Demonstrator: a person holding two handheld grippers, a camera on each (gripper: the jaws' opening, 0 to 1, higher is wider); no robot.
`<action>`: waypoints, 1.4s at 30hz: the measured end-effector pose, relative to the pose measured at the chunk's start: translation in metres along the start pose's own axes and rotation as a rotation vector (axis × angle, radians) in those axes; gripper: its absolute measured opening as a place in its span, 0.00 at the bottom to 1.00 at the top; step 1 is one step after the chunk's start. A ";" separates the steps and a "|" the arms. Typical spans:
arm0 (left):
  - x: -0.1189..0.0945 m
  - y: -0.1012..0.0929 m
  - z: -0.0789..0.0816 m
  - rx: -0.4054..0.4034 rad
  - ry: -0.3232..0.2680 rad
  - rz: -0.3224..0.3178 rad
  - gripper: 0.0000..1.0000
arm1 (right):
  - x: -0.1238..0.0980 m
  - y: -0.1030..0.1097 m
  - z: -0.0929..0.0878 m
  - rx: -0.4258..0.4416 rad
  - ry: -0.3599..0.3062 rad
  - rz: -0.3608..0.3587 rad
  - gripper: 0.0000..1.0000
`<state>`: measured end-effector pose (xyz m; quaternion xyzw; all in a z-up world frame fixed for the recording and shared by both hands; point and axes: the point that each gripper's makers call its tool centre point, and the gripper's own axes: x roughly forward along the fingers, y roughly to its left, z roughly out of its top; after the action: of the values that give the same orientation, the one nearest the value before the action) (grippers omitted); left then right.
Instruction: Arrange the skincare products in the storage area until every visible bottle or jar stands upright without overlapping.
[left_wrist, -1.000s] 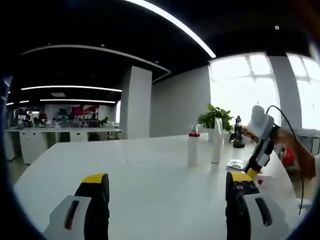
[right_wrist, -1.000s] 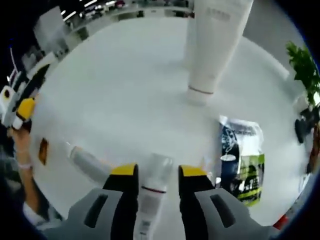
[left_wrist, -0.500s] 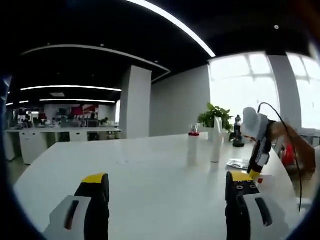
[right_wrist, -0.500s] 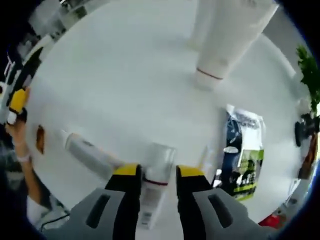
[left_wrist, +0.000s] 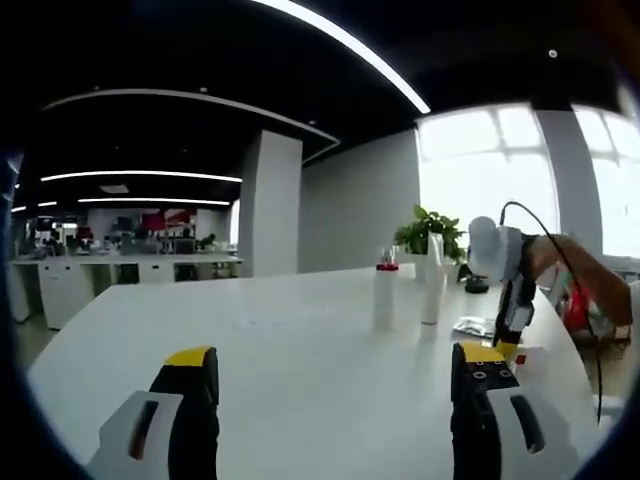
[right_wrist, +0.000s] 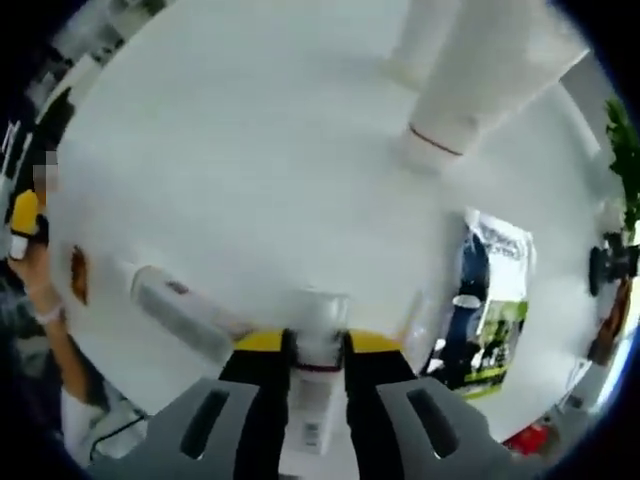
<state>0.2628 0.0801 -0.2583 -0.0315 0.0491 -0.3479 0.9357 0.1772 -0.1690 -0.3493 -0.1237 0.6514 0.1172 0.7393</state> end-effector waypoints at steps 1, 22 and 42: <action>-0.001 0.000 0.000 -0.002 -0.002 0.001 0.99 | 0.000 0.006 -0.007 -0.003 -0.013 0.000 0.18; -0.003 -0.004 -0.002 0.003 0.003 0.004 0.99 | -0.058 0.012 0.026 -0.032 -0.456 -0.112 0.18; -0.003 -0.004 -0.004 0.003 0.007 0.007 0.99 | -0.109 0.031 0.081 -0.083 -1.005 -0.140 0.17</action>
<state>0.2575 0.0786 -0.2619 -0.0289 0.0519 -0.3447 0.9368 0.2286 -0.1142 -0.2324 -0.1249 0.2004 0.1382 0.9618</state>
